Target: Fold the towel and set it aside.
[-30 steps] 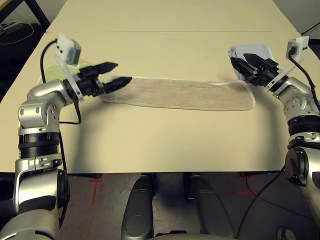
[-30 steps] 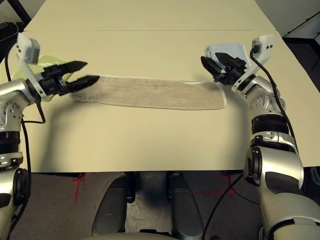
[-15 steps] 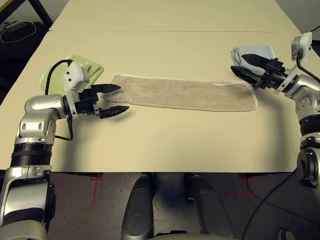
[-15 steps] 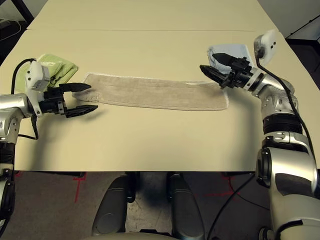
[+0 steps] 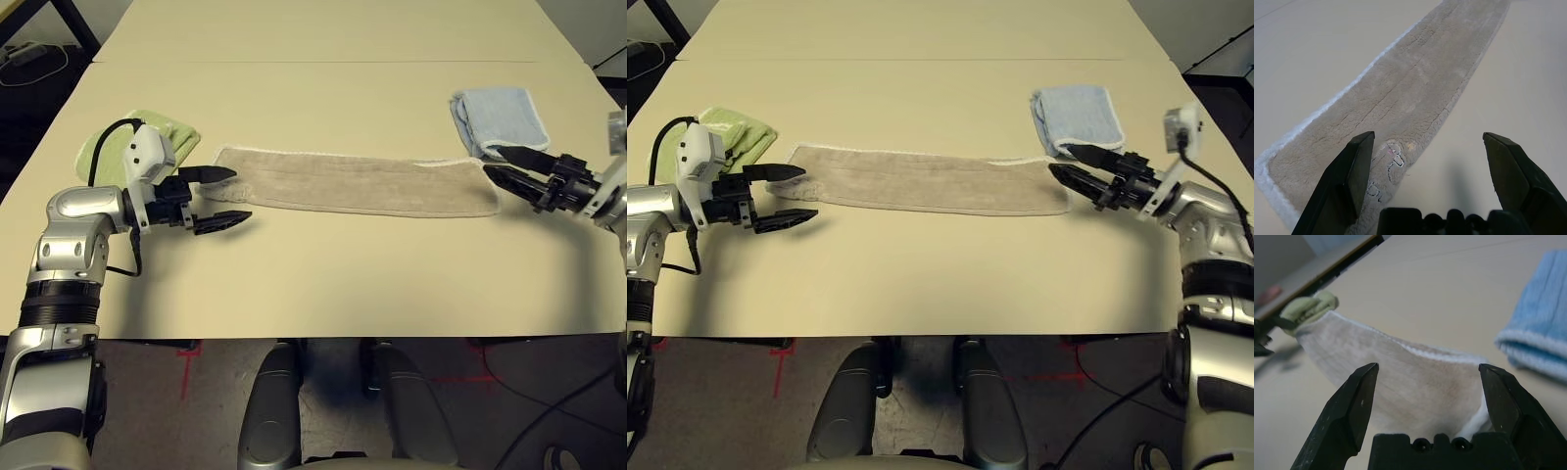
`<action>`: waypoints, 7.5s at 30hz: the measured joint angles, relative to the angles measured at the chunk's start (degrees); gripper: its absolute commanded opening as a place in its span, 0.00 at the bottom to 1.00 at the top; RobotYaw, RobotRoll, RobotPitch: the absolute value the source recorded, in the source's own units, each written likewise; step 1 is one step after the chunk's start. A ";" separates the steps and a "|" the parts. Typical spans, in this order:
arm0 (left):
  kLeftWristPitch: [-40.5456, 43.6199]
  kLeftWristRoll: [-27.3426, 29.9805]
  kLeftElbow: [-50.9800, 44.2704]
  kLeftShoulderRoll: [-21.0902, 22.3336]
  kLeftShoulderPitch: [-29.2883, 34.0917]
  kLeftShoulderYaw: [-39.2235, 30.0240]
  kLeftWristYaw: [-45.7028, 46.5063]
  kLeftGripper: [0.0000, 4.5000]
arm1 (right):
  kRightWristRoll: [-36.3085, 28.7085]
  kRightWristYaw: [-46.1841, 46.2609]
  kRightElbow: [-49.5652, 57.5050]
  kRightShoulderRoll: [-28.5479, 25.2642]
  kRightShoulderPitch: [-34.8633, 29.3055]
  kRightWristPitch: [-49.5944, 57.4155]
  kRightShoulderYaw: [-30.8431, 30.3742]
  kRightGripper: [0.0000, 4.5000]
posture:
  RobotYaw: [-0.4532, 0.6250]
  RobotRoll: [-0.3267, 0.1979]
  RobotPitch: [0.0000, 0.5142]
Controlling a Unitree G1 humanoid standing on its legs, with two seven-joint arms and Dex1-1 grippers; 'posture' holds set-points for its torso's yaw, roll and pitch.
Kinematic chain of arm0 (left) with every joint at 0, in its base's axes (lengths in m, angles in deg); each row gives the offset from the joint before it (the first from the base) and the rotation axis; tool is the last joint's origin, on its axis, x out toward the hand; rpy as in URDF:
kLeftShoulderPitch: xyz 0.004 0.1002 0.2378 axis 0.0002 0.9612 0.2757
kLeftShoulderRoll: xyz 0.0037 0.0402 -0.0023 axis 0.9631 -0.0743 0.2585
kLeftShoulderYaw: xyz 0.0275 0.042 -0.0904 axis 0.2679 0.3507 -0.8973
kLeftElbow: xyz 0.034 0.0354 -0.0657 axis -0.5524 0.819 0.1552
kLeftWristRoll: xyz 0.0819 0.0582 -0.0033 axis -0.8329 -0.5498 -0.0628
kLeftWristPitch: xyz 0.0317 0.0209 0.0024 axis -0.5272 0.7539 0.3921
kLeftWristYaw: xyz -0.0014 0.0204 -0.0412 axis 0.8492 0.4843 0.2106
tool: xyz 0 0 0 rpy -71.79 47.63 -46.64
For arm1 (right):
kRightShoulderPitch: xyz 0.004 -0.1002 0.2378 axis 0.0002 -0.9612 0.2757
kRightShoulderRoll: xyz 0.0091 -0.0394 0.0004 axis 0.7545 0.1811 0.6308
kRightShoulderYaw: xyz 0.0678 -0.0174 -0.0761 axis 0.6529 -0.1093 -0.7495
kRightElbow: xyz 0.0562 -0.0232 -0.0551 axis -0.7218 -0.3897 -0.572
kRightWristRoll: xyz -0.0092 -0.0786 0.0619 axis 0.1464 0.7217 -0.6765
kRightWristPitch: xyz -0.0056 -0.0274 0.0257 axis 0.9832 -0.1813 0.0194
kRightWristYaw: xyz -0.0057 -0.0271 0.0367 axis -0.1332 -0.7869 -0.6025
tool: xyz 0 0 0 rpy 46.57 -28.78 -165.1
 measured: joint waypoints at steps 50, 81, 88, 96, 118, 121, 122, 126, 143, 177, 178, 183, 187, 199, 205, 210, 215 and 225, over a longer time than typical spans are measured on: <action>5.25 1.12 -5.40 -0.16 1.16 0.05 1.45 1.00 | -22.36 40.67 19.84 6.52 -8.62 39.63 11.76 0.99 | 0.53 0.62 0.48; 6.18 1.12 -5.43 -0.15 0.70 0.79 1.02 1.00 | -20.59 45.89 18.41 9.53 -6.50 37.40 11.31 0.01 | 0.52 0.62 0.48; 6.60 1.12 -5.51 -0.14 0.49 1.09 0.94 1.00 | -22.70 44.61 18.65 9.09 -7.53 38.72 12.37 0.01 | 0.52 0.62 0.47; 7.00 1.12 -5.50 -0.14 -0.92 1.33 0.88 1.00 | -28.16 42.22 20.66 9.43 -7.78 38.59 14.23 0.01 | 0.52 0.62 0.45; 7.31 1.12 -5.46 0.43 -0.93 1.36 0.38 1.00 | -29.44 36.58 27.78 9.96 -2.91 34.58 2.40 0.01 | 0.53 0.62 0.45; 7.31 1.12 -5.43 0.43 -0.98 1.38 0.39 1.00 | -27.54 36.07 28.61 9.97 -2.05 33.76 -1.02 0.01 | 0.53 0.62 0.46; 7.31 1.12 -5.43 0.43 -1.06 1.41 0.38 1.00 | -26.83 35.79 28.94 9.98 -1.74 33.46 -2.05 0.01 | 0.53 0.62 0.46; 7.31 1.12 -5.41 0.45 -1.10 1.42 0.39 1.00 | -24.93 35.47 29.74 10.44 -1.08 32.65 -4.48 0.01 | 0.53 0.62 0.45; 7.28 1.11 -4.99 0.46 -1.17 1.63 0.38 1.00 | -19.52 35.00 30.12 15.28 3.30 29.39 -11.61 0.01 | 0.54 0.62 0.46; 4.89 5.50 -4.69 0.45 -0.88 0.32 -1.99 1.00 | -5.81 34.23 31.19 17.10 7.61 29.79 -24.17 0.12 | 0.55 0.62 0.45; 4.89 5.50 -4.69 0.45 -0.87 0.25 -1.99 1.00 | -5.31 33.98 31.18 17.10 7.78 29.71 -24.66 0.16 | 0.55 0.62 0.45; 4.90 5.53 -4.69 0.45 -0.87 -0.01 -1.99 1.00 | -3.18 32.63 30.94 17.49 8.24 29.32 -26.02 0.55 | 0.54 0.62 0.44; 4.92 5.53 -4.69 0.45 -0.88 -0.01 -1.99 1.00 | -2.28 32.14 30.39 18.51 9.57 29.34 -26.17 0.85 | 0.54 0.62 0.44; 5.15 5.52 -4.69 0.45 -0.88 0.00 -1.96 1.00 | -2.43 28.35 30.36 18.78 12.17 30.92 -26.15 1.00 | 0.54 0.62 0.44; 5.25 5.51 -4.69 0.44 -0.96 0.03 -1.81 1.00 | -2.24 21.83 30.86 16.65 12.17 24.89 -25.94 1.00 | 0.53 0.62 0.43; 5.26 5.51 -4.69 0.44 -1.02 0.03 -1.55 1.00 | -2.69 17.41 29.76 15.67 12.05 17.95 -21.83 1.00 | 0.53 0.62 0.43; 5.40 5.50 -4.68 0.42 -1.13 0.03 -0.76 1.00 | -1.00 17.10 25.62 15.51 11.68 11.08 -19.12 1.00 | 0.54 0.62 0.43; 5.87 5.54 -6.54 0.16 -0.77 0.02 1.68 1.00 | 6.33 11.84 11.75 15.47 10.01 -10.48 -18.38 1.00 | 0.56 0.62 0.43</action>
